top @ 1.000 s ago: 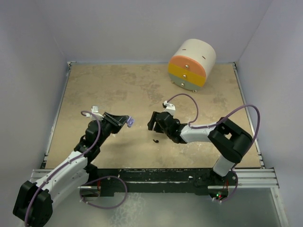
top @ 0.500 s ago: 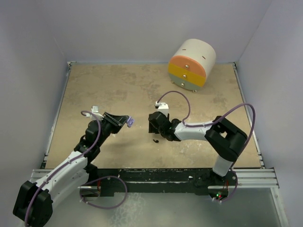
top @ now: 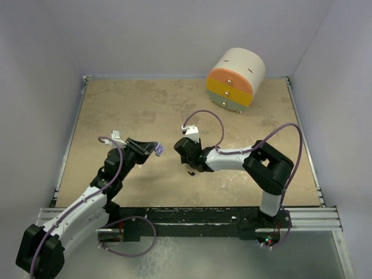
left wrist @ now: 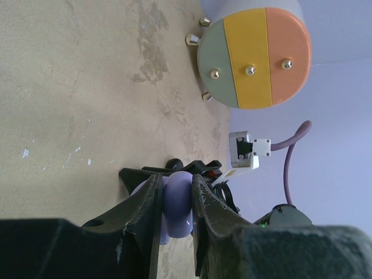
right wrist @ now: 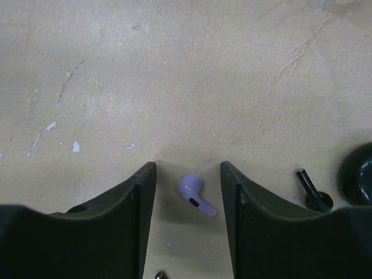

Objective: Insert the wireless bluetooth earbuds into the charging case
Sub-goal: Pick up the earbud from the center of the board.

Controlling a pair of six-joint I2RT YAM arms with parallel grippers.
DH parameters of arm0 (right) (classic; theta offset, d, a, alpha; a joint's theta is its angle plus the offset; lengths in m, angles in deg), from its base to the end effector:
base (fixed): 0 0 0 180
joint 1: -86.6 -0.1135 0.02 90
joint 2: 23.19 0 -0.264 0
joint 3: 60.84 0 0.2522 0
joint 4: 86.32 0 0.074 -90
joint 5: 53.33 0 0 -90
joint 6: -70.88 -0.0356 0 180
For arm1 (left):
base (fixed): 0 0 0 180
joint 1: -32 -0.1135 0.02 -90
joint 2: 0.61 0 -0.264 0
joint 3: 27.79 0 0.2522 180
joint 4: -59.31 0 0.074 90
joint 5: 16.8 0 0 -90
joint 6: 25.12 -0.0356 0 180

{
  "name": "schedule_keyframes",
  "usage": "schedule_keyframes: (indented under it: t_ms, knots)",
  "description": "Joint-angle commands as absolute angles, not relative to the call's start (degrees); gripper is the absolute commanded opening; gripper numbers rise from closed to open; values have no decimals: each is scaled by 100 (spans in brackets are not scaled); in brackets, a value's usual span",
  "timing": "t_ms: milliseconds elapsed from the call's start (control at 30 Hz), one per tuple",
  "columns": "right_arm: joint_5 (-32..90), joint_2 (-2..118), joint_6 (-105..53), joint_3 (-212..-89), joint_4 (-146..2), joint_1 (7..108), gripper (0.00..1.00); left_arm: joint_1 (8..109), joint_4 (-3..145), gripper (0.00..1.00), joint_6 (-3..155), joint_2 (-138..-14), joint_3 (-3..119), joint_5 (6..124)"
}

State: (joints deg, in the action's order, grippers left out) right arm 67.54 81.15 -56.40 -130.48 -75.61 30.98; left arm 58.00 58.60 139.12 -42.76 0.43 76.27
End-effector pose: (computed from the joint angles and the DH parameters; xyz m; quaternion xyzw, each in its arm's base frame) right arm 0.2218 0.2919 0.1512 -0.0425 0.8966 0.0954 0.4304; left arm 0.1588 -0.0753 0.2049 -0.3354 0.7083 -0.4629 0.4142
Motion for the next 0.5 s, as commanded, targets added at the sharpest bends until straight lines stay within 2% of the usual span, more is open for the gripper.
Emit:
schedule_keyframes:
  t_ms: [0, 467]
  knots:
    - [6535, 8559, -5602, -12928, -6697, 3020, 46, 5784, 5717, 0, 13775, -4196, 143, 7704]
    - [6397, 8414, -5676, -12768, -6565, 2982, 43, 5784, 5656, 0, 13792, -4220, 89, 7688]
